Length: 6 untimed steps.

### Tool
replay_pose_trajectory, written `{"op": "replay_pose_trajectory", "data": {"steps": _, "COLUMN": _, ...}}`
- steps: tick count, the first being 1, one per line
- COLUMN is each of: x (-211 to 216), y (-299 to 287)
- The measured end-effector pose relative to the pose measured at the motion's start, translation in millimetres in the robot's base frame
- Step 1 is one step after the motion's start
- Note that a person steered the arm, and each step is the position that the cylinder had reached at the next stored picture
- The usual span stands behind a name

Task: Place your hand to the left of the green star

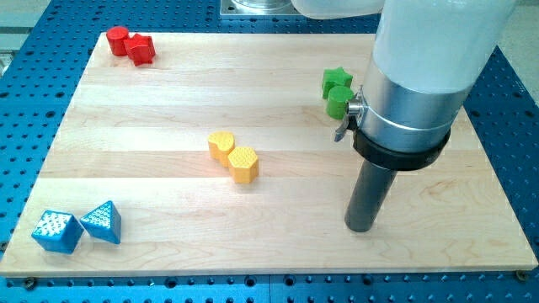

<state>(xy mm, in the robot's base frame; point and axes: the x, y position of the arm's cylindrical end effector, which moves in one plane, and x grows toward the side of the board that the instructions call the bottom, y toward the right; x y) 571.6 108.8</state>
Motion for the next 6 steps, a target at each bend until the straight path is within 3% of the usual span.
{"op": "replay_pose_trajectory", "data": {"steps": 5, "x": -1, "y": 0}}
{"op": "replay_pose_trajectory", "data": {"steps": 6, "x": -65, "y": -5}}
